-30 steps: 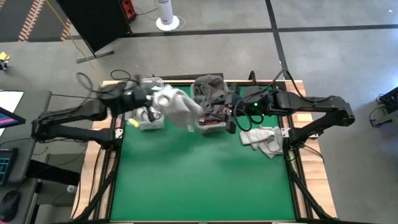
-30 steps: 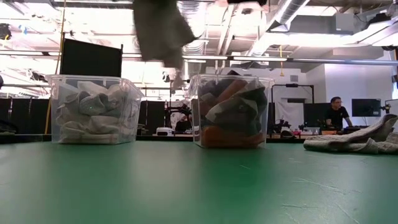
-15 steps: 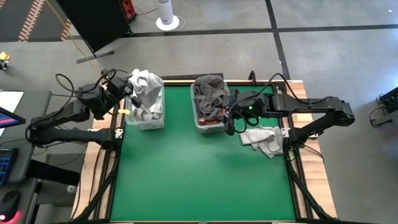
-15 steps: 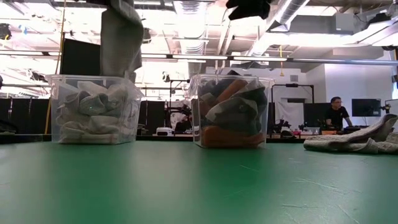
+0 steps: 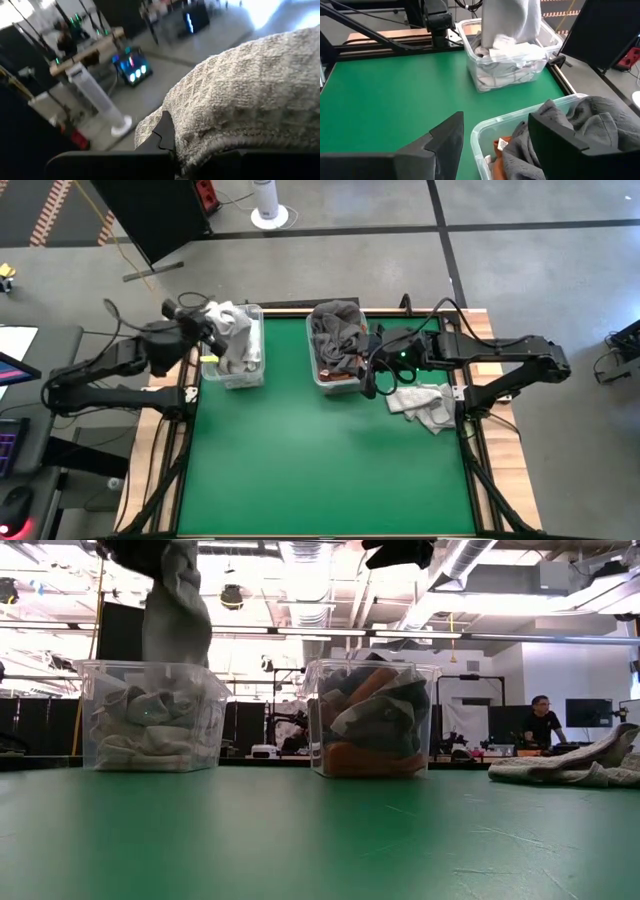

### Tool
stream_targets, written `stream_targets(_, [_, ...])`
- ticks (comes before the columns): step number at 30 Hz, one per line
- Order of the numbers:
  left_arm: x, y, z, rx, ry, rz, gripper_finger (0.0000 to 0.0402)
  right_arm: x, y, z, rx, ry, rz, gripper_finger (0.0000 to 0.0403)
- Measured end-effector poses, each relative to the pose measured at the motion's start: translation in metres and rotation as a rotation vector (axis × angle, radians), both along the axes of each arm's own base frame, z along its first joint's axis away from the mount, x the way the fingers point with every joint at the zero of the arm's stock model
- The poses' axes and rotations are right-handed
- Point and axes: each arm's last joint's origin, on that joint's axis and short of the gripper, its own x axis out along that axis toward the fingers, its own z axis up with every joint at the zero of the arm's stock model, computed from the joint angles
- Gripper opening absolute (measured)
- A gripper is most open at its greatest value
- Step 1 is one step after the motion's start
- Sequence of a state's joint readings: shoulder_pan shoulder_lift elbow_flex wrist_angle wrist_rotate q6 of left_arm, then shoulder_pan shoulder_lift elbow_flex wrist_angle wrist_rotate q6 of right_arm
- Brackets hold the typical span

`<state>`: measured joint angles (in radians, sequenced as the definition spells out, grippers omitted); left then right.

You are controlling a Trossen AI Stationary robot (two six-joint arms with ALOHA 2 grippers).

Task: Sort towels by color in basket
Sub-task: Put the light gray towel into the left transparent bin

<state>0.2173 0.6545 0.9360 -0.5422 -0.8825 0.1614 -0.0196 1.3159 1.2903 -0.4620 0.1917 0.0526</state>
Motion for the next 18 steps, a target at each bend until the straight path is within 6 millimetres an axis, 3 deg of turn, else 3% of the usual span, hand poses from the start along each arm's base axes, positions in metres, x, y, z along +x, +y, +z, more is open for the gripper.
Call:
stream_targets(10, [0.011, 0.011, -0.035, -0.187, 0.244, 0.099, 0.0004, 0.001, 0.010, 0.001, 0.002, -0.009, 0.034, 0.0249])
stream_targets(18, [0.024, 0.034, -0.059, -0.375, 0.421, 0.119, 0.0004, 0.002, 0.020, 0.003, 0.005, -0.034, 0.069, 0.0249])
